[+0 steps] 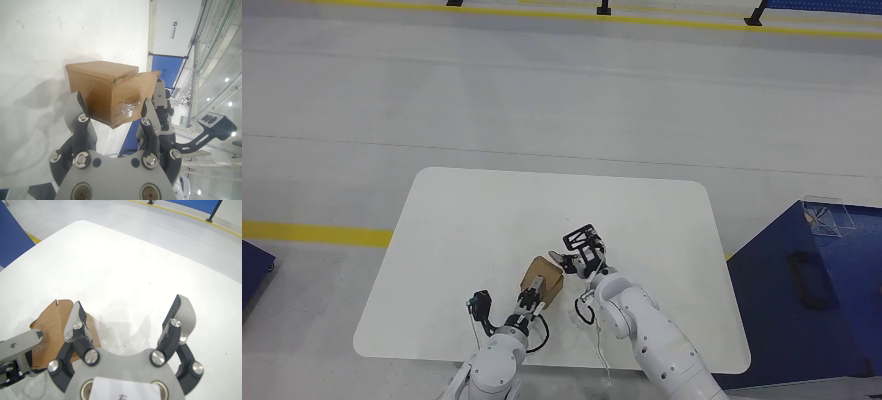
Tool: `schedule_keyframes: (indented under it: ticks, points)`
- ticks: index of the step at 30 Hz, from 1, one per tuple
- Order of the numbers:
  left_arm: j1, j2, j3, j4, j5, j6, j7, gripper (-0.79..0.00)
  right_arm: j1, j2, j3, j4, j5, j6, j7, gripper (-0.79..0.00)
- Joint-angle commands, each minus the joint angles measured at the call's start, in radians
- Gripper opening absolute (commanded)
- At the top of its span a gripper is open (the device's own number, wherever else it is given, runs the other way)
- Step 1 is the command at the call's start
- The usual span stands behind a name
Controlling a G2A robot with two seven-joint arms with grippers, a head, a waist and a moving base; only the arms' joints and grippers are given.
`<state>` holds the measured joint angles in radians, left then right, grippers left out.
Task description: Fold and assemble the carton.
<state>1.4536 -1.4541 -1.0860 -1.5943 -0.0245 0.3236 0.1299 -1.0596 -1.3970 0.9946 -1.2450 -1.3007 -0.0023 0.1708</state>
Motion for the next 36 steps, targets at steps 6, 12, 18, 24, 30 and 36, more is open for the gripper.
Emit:
schedule_keyframes:
  ticks: [6,12,18,24,30,36]
  points:
    - [0.017,-0.001,-0.012,-0.014,-0.010,-0.009,0.002,-0.302,0.000,-0.004,-0.012,0.009,-0.023,-0.005,0.043,0.000]
    - [0.021,-0.002,-0.017,-0.014,-0.012,-0.011,0.003,-0.308,-0.013,-0.007,-0.010,-0.004,-0.002,-0.041,0.041,0.000]
    - [0.015,-0.005,-0.018,0.003,-0.015,-0.009,0.008,-0.348,-0.014,-0.011,-0.018,0.005,-0.006,-0.046,0.044,0.000]
    - [0.002,-0.010,-0.012,0.023,-0.008,0.011,0.032,-0.342,-0.009,-0.015,-0.016,0.019,-0.011,-0.038,0.039,0.000]
    - [-0.011,-0.016,-0.005,0.038,-0.011,0.016,0.041,-0.339,-0.002,-0.018,-0.011,0.029,-0.013,-0.036,0.036,0.000]
    - [-0.016,-0.019,-0.004,0.042,-0.010,0.018,0.041,-0.308,0.002,-0.020,-0.002,0.036,-0.006,-0.039,0.033,0.000]
